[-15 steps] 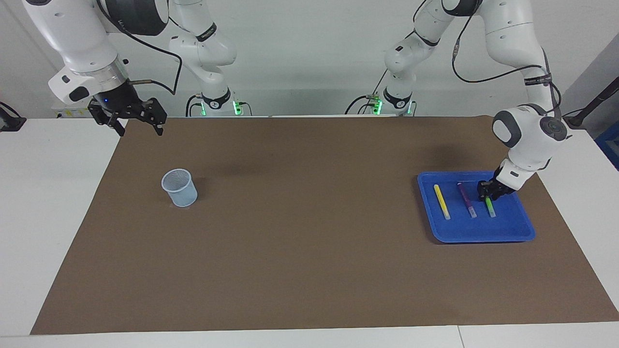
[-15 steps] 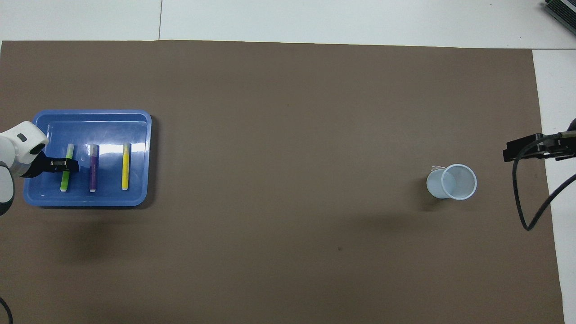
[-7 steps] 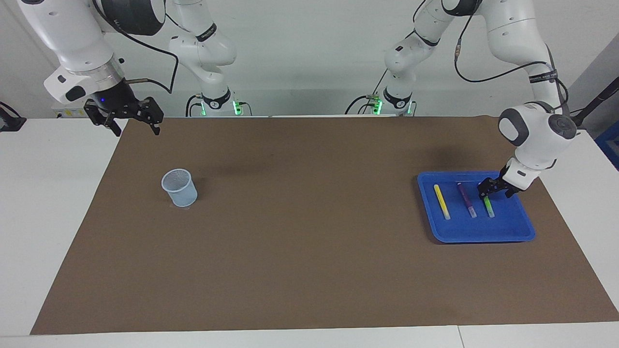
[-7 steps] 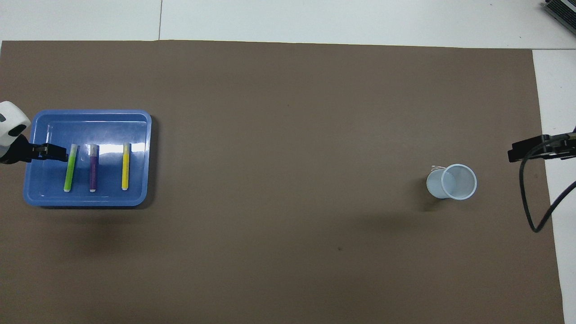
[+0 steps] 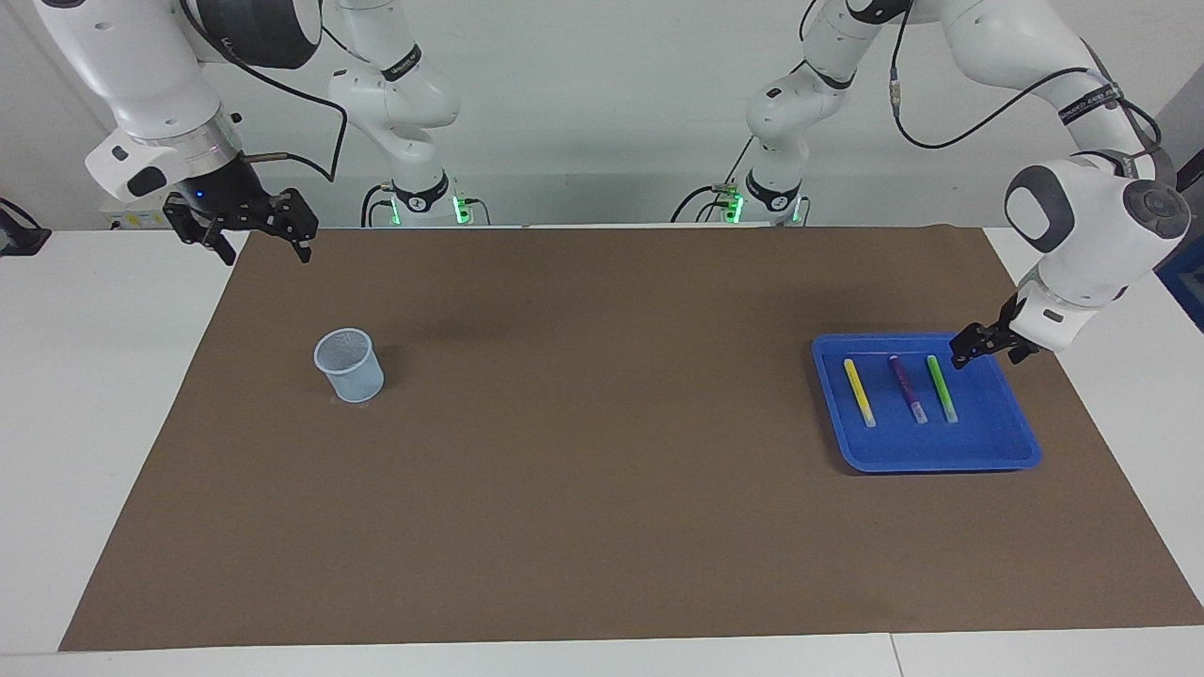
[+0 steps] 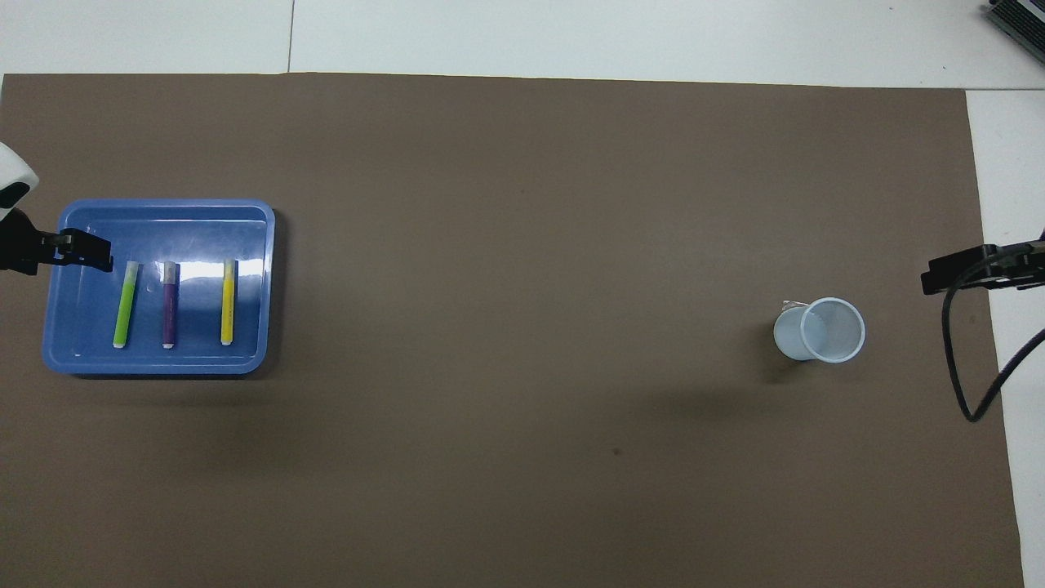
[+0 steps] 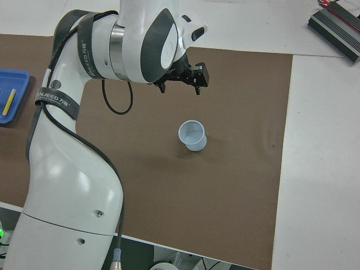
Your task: Right arm passes pens to left for tray arrangement
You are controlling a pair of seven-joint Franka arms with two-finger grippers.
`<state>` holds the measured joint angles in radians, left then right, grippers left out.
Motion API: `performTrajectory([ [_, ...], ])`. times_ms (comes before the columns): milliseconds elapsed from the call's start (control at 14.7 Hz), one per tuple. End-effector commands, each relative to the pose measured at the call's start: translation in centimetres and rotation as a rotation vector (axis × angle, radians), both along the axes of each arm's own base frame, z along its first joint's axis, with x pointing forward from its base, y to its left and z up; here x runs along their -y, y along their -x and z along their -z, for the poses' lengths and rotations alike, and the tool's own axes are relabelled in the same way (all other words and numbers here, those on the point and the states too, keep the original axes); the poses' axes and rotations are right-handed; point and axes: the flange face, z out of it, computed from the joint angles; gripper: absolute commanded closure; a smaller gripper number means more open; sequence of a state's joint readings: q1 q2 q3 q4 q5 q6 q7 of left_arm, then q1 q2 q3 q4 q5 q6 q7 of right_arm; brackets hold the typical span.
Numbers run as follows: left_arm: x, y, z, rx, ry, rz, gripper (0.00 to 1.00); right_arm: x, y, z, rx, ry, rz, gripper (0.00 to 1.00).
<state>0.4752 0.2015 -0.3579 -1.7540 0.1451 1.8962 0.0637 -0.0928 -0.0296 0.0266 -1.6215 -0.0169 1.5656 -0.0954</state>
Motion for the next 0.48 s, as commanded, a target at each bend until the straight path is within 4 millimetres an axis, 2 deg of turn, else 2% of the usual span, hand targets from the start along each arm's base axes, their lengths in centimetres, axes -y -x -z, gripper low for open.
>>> performTrajectory([
  [0,3.7,0.4,-4.2,-0.006,-0.038,-0.098,0.0,0.0,0.4,-0.4,0.006,-0.014,-0.023,0.0],
  [204,7.5,0.4,-7.8,0.004,-0.027,-0.128,0.0,0.0,0.4,-0.4,0.007,-0.014,-0.023,0.0],
  [340,8.7,1.4,-10.3,0.031,-0.029,-0.116,0.0,0.0,0.4,-0.4,0.006,-0.014,-0.023,0.0],
  [407,10.1,2.2,-11.6,0.036,-0.017,-0.102,0.0,0.0,0.4,-0.4,0.006,-0.014,-0.023,0.0],
])
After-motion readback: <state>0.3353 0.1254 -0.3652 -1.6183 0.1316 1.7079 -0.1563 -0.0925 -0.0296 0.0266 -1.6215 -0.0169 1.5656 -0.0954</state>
